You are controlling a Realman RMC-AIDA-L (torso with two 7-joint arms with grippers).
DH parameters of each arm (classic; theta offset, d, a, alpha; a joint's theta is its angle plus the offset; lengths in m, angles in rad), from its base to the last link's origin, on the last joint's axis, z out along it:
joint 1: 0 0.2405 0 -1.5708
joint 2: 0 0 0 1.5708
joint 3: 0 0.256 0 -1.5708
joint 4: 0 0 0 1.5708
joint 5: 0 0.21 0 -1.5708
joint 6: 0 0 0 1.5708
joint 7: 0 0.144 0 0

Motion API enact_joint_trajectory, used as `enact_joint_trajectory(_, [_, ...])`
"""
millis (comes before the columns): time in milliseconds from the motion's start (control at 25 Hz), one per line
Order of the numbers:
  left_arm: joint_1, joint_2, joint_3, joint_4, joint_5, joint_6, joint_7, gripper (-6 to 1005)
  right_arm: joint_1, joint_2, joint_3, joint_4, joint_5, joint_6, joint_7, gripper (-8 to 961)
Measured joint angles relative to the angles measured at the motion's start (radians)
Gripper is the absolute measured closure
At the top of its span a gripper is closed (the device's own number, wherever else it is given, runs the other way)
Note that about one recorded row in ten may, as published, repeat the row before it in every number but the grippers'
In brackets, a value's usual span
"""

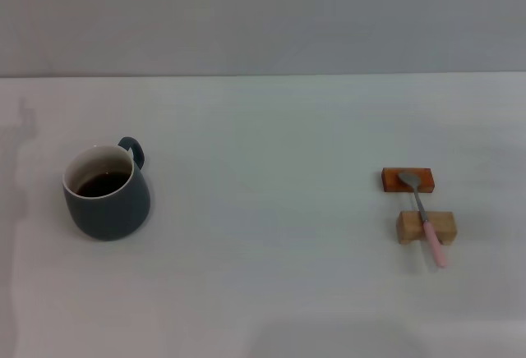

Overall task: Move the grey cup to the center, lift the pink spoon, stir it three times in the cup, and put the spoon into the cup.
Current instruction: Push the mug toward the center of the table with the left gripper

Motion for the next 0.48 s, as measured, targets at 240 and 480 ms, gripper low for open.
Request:
enact_joint_trajectory(240, [0.014,-0.004,0.005,-0.012,0.006,0.025,0.003,545,0.001,0.0,0.0,0.006,0.0,0.001,0.0,598])
enact_joint_trajectory(480, [0.044,-0.006,0.014,-0.034,0.005,0.031,-0.004,671,0.002,0.0,0.0,0.011,0.0,0.003,0.001,599])
